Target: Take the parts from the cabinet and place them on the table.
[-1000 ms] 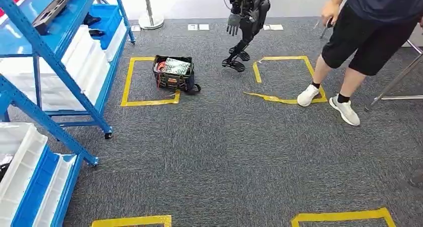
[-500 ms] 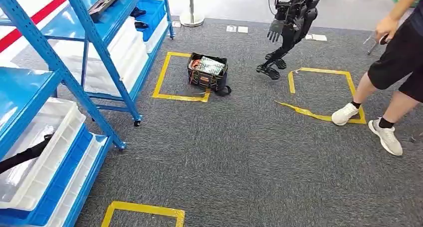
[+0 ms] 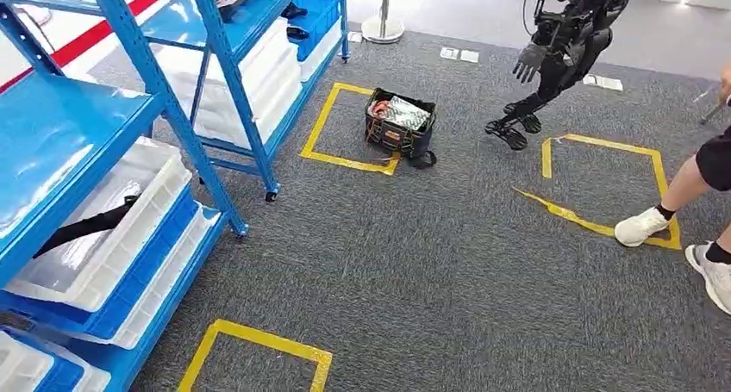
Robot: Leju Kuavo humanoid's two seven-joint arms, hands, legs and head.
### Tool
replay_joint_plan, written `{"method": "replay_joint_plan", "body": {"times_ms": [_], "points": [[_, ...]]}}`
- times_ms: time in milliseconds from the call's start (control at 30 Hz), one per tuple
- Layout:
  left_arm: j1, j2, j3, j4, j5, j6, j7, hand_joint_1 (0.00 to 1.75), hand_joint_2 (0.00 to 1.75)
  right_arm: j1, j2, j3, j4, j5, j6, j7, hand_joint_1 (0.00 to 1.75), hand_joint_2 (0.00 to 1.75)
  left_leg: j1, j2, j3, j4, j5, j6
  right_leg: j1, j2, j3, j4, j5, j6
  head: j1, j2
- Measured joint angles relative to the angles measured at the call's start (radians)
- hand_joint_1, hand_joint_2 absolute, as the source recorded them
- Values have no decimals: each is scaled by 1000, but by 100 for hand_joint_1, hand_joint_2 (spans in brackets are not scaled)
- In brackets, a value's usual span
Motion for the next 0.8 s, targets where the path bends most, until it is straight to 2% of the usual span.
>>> {"method": "replay_joint_plan", "body": {"times_ms": [33,67,100,133,167,233,267,300,333,367,400,433,467,500,567,600,633,667,700,733,767,800], "points": [[2,1,0,0,0,0,0,0,0,-2,2,0,0,0,0,0,0,175,-5,-12,-2,-2,2,5,-3,-11,3,-3,2,5,0,0],[3,0,0,0,0,0,1,0,0,-3,1,0,0,0,0,1,0,175,3,-25,5,-14,12,18,2,-9,4,-1,-3,14,0,0],[3,-2,0,0,0,0,1,0,0,-4,-3,0,0,2,0,2,0,175,5,-29,6,-19,18,22,-6,45,-5,15,-14,18,1,0],[2,0,0,0,0,1,2,0,0,-2,-3,0,0,2,0,2,0,175,10,-39,4,-19,22,29,-8,92,-23,53,-37,16,2,0],[-1,2,0,0,0,1,2,0,0,-2,-3,0,0,3,0,2,0,175,10,-49,-1,-19,23,31,-8,115,-53,120,-70,11,5,0],[-3,1,0,0,0,1,2,0,0,2,-2,0,0,7,1,3,0,175,9,-77,-7,-19,27,34,-8,127,-127,276,-128,7,5,0],[-1,1,0,0,0,0,2,0,0,2,-2,0,0,10,2,3,0,175,8,-91,-8,-19,28,33,-9,128,-150,323,-137,12,5,0],[1,1,0,0,0,0,2,0,0,3,-3,0,0,13,2,3,0,175,8,-105,-7,-18,29,31,-9,128,-147,315,-125,19,4,0],[2,0,0,0,0,-1,2,0,0,3,-3,0,0,14,3,3,0,175,10,-121,-6,-18,30,29,-12,130,-120,257,-95,31,5,0],[2,0,0,0,0,-2,2,0,0,2,-4,0,0,15,3,3,0,175,11,-135,-5,-18,31,27,-15,136,-79,169,-56,41,5,0],[1,0,0,0,0,-3,2,0,0,1,-5,0,0,15,3,3,0,175,12,-148,-4,-17,32,24,-19,153,-33,74,-20,50,5,0],[1,0,0,0,0,-4,2,0,0,1,-5,0,0,15,3,3,0,175,11,-159,-8,-16,33,17,-27,216,-4,3,-6,50,7,0],[0,1,0,0,0,-4,2,0,0,0,-5,0,0,15,3,3,0,175,5,-171,-12,-11,32,9,-21,210,-5,-2,-4,37,6,0],[0,1,0,0,0,-5,2,0,0,-1,-5,0,0,15,3,3,0,175,6,-176,-17,-13,35,3,-19,198,-7,1,-5,29,3,0],[5,1,0,0,0,-7,2,0,0,-2,-4,1,0,15,3,5,0,175,12,-198,-25,-18,43,-11,-14,178,-2,1,0,12,3,0],[6,4,0,0,0,-7,2,0,0,-3,-1,1,0,14,3,4,0,175,15,-192,-29,-10,38,-13,-29,163,-3,-5,7,1,4,0],[7,3,0,0,-1,-7,2,0,0,-4,-3,1,0,15,3,4,0,175,7,-130,-40,17,13,-15,-25,154,-3,-5,7,-5,2,0],[6,2,0,0,-2,-8,2,0,0,-3,-3,1,0,14,3,4,0,175,8,-92,-68,75,-27,-18,-24,141,-3,-5,6,-16,-11,0],[4,2,0,0,-2,-8,2,0,0,1,-3,1,0,14,3,4,0,175,9,-74,-105,153,-69,-21,-20,126,-3,-5,6,-16,-12,0],[2,2,0,0,-3,-8,2,0,0,2,-4,1,0,14,3,4,0,175,10,-67,-143,233,-104,-23,-15,109,-4,-5,4,-18,-12,0],[3,1,0,0,-3,-8,2,0,0,3,-5,1,0,14,3,5,0,175,12,-63,-169,287,-120,-25,-13,93,-6,-5,3,-20,-13,0],[5,2,0,0,-3,-7,2,0,0,3,-5,1,0,14,5,5,0,175,12,-61,-170,293,-112,-25,-12,80,-8,-5,3,-20,-12,0]]}}
